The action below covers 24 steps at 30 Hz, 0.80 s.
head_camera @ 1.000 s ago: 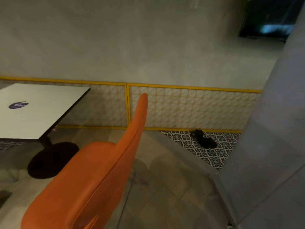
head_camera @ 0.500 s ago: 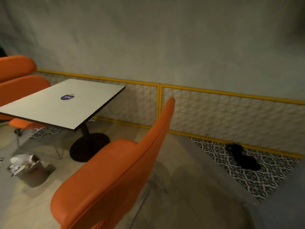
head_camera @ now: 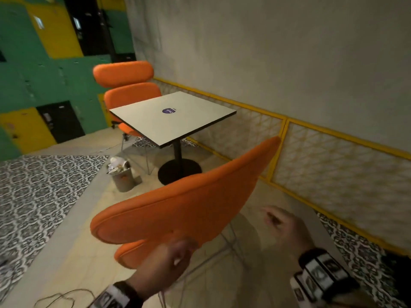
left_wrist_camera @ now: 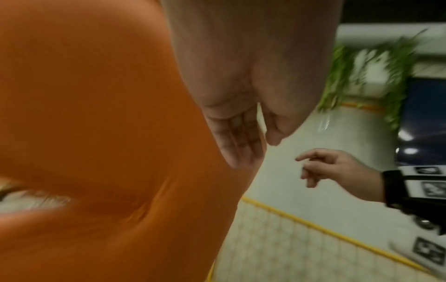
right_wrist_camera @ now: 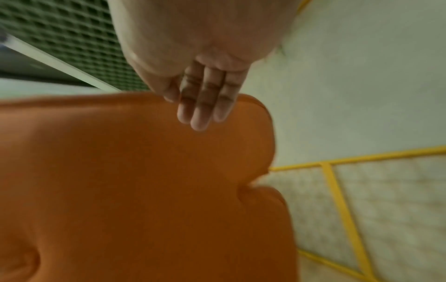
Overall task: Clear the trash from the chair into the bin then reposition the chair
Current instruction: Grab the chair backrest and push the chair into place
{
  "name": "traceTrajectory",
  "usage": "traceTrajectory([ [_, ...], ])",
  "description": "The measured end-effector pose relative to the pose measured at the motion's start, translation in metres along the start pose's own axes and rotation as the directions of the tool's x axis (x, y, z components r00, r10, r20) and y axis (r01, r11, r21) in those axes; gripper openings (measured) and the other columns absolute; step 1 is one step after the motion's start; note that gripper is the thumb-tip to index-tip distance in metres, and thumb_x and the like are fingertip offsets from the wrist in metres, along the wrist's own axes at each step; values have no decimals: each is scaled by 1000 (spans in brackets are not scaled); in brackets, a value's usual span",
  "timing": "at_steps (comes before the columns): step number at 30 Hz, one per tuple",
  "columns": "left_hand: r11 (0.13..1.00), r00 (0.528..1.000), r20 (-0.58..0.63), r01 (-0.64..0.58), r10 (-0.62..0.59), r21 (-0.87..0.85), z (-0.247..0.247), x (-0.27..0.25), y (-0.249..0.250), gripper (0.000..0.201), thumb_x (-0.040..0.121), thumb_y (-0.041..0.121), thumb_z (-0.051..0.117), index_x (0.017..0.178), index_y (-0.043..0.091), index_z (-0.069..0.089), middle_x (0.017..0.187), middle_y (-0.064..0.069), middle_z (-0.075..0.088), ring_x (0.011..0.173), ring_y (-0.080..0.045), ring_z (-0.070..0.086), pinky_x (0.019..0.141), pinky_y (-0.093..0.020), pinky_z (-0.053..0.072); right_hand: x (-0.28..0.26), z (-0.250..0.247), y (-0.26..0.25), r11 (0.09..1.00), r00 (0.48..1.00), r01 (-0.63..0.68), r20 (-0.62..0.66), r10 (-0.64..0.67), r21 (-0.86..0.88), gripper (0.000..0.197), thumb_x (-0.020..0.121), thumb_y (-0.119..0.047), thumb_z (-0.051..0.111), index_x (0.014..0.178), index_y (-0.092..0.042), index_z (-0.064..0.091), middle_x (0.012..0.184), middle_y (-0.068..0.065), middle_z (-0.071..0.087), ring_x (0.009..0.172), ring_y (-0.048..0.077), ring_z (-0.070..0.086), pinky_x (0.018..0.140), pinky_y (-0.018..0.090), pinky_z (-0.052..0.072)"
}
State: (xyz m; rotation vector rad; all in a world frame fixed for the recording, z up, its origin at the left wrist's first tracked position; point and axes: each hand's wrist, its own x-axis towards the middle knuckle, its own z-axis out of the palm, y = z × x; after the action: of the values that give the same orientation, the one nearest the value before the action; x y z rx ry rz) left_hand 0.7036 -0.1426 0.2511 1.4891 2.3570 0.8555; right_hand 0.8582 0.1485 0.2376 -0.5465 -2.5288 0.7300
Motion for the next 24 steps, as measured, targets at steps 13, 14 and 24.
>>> traceTrajectory([
  [13,765,863,-445,449,-239,461,-67,130,38,36,95,41,36,110,19,61,117,-5,57,110,-23,51,95,-37,44,168,-9,-65,897,927,341,261,-271,-281,48,97,-51,31,111,-19,64,103,0,65,95,17,58,88,30,39],
  [14,793,847,-452,470,-280,389,-65,131,35,40,96,44,33,103,18,63,108,-5,61,102,-22,55,88,-36,49,170,-7,-63,890,924,347,269,-271,-296,52,97,-52,29,105,-19,68,95,1,68,90,18,60,89,30,40],
  [24,763,862,-387,484,-329,428,-55,120,43,60,95,52,24,64,15,59,61,-3,59,59,-20,60,62,-35,56,163,7,-59,860,929,367,92,-359,-354,54,97,-42,32,54,-16,51,47,-1,44,46,19,43,65,24,27],
])
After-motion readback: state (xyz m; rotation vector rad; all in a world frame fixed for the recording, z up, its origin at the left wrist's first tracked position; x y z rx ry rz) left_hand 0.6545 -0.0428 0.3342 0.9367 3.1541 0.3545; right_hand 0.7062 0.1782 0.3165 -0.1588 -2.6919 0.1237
